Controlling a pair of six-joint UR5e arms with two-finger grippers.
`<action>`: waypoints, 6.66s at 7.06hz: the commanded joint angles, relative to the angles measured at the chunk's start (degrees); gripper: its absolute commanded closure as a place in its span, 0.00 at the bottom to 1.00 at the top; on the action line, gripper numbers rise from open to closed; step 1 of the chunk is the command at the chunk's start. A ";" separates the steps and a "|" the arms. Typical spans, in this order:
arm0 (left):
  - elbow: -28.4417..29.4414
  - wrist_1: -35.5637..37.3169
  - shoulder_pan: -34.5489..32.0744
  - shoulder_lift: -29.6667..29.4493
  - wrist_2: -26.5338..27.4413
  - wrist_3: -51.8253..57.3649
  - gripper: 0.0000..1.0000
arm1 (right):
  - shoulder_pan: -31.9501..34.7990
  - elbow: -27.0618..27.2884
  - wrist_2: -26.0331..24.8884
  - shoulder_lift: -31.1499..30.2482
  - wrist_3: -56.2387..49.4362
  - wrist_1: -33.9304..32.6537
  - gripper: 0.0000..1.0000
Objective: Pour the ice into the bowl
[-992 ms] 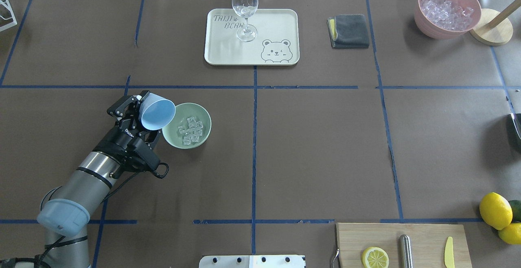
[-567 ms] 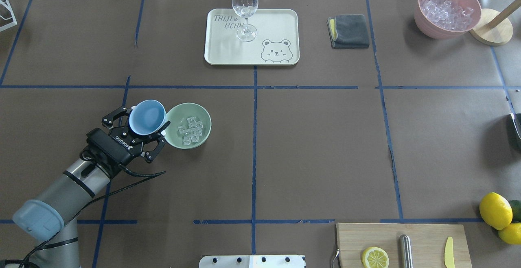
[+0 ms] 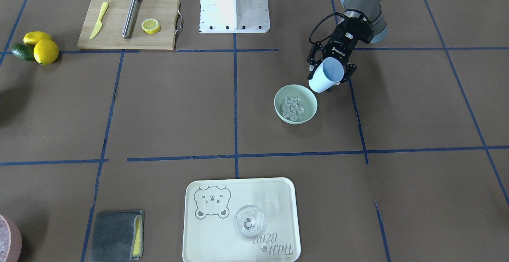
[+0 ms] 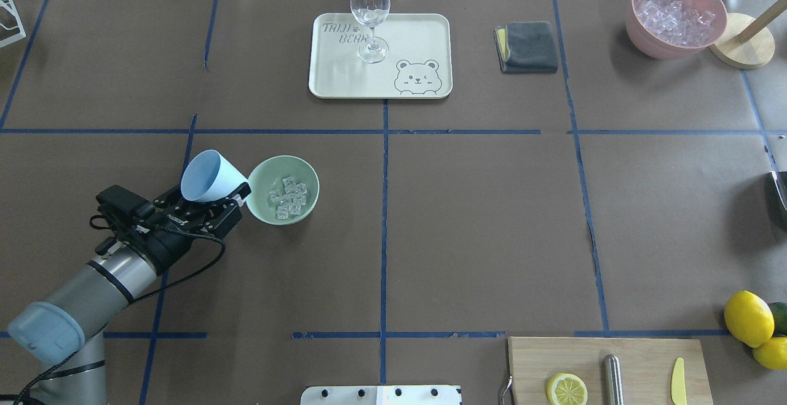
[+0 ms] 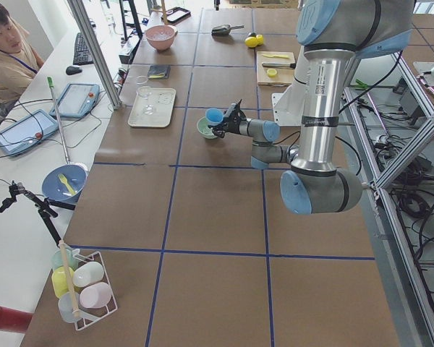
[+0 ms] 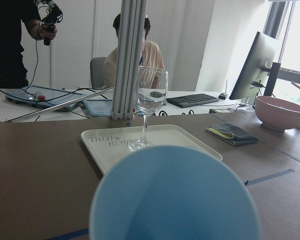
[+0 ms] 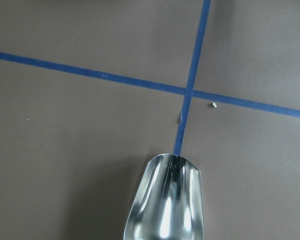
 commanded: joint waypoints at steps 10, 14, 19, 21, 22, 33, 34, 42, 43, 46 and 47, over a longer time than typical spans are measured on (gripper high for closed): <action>12.13 0.18 -8.75 16.48 7.33 -8.39 1.00 | 0.00 0.10 0.00 -0.26 -0.09 0.35 0.00; 13.46 2.45 -7.00 14.82 7.42 -8.30 0.85 | 0.00 0.10 0.00 -0.26 -0.09 0.35 0.00; 13.81 2.46 -4.53 14.72 7.25 -8.56 0.12 | 0.00 0.02 0.00 -0.26 -0.09 0.27 0.00; 13.81 2.11 -4.53 14.81 7.25 -8.48 0.00 | 0.00 0.10 0.00 -0.26 -0.09 0.27 0.00; 13.72 1.85 -4.62 14.99 7.16 -7.95 0.00 | 0.00 0.10 0.00 -0.26 -0.09 0.35 0.00; 5.74 -0.09 -15.31 17.62 -5.20 7.57 0.00 | 0.00 0.72 0.00 -0.18 0.09 0.27 0.00; 5.03 -0.09 -18.82 17.62 -10.11 10.57 0.00 | 0.00 0.81 0.00 -0.18 0.09 0.27 0.00; -2.10 43.15 -67.59 15.35 -62.44 61.86 0.00 | 0.00 1.33 0.00 -0.09 0.35 0.27 0.00; -1.93 59.77 -72.42 10.73 -68.45 63.32 0.00 | 0.00 1.68 0.18 0.00 0.35 0.27 0.00; -1.57 87.83 -77.74 8.13 -74.48 63.33 0.00 | -0.26 4.65 2.02 0.70 4.48 0.27 0.00; -2.27 95.20 -77.74 7.96 -78.49 62.46 0.00 | -0.44 6.68 4.02 0.70 4.83 0.18 0.00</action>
